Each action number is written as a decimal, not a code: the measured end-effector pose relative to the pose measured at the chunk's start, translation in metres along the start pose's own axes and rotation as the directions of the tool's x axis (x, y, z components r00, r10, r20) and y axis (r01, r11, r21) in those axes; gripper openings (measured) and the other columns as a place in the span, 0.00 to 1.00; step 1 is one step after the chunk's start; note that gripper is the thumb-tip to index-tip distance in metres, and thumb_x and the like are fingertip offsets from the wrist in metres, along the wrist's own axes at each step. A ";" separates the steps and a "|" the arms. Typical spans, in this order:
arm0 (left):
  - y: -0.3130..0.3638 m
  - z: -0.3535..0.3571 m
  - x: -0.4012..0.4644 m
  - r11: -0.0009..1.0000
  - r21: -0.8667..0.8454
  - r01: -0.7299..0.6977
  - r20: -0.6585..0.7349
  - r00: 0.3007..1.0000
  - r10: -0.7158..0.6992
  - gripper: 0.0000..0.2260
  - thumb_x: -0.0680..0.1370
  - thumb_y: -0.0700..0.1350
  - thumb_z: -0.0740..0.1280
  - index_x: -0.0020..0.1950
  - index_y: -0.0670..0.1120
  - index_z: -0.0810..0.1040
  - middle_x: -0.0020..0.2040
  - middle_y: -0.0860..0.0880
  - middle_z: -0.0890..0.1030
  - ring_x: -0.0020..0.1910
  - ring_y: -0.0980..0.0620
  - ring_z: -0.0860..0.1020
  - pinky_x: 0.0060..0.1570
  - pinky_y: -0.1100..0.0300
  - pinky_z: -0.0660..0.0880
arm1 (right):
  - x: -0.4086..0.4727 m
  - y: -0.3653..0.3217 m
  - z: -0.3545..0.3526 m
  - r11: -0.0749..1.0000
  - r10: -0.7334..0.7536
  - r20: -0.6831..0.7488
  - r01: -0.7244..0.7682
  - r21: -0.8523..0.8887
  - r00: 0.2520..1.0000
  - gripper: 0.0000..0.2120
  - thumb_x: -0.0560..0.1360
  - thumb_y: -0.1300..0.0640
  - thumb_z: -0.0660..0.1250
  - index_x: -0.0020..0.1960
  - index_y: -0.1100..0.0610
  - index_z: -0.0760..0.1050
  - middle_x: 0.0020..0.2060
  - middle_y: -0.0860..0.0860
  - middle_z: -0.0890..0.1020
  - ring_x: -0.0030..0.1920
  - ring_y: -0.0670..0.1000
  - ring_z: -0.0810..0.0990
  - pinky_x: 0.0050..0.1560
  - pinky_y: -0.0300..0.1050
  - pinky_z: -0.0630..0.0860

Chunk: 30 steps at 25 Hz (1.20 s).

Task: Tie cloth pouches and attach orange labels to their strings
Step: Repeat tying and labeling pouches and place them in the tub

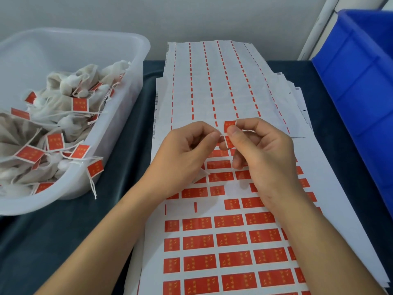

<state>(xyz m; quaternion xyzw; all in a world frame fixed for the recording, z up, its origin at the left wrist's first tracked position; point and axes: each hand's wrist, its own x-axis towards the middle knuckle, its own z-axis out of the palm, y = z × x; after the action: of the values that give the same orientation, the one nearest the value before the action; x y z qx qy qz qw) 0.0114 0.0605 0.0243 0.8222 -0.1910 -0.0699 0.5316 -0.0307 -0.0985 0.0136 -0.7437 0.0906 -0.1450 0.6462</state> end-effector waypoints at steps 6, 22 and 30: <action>-0.001 -0.002 -0.001 0.998 0.044 -0.047 0.014 0.999 0.046 0.09 0.86 0.48 0.63 0.50 0.54 0.82 0.37 0.64 0.81 0.36 0.63 0.80 0.35 0.72 0.75 | 0.000 0.000 0.000 1.000 -0.011 0.012 0.011 -0.014 1.000 0.04 0.79 0.50 0.70 0.53 0.48 0.81 0.32 0.41 0.84 0.29 0.43 0.81 0.32 0.32 0.77; -0.001 -0.002 0.000 0.998 -0.007 -0.069 0.010 0.998 0.069 0.08 0.86 0.47 0.64 0.51 0.54 0.82 0.36 0.66 0.81 0.36 0.65 0.81 0.36 0.74 0.75 | 0.000 0.000 0.001 0.996 -0.064 0.015 0.065 -0.058 0.998 0.02 0.79 0.50 0.70 0.52 0.46 0.81 0.32 0.42 0.83 0.29 0.44 0.80 0.29 0.32 0.76; -0.003 -0.004 0.000 0.994 -0.087 -0.070 -0.003 0.998 0.070 0.07 0.84 0.47 0.68 0.49 0.52 0.85 0.35 0.55 0.83 0.30 0.61 0.78 0.33 0.69 0.76 | 0.000 0.000 0.003 0.972 -0.198 0.007 0.197 -0.125 0.980 0.03 0.80 0.51 0.70 0.51 0.43 0.80 0.37 0.39 0.84 0.38 0.42 0.84 0.34 0.31 0.78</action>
<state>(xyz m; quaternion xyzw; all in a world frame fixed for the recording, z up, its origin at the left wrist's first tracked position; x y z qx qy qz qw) 0.0134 0.0647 0.0232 0.7912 -0.2167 -0.0595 0.5688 -0.0298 -0.0959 0.0133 -0.7877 0.0268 -0.2047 0.5804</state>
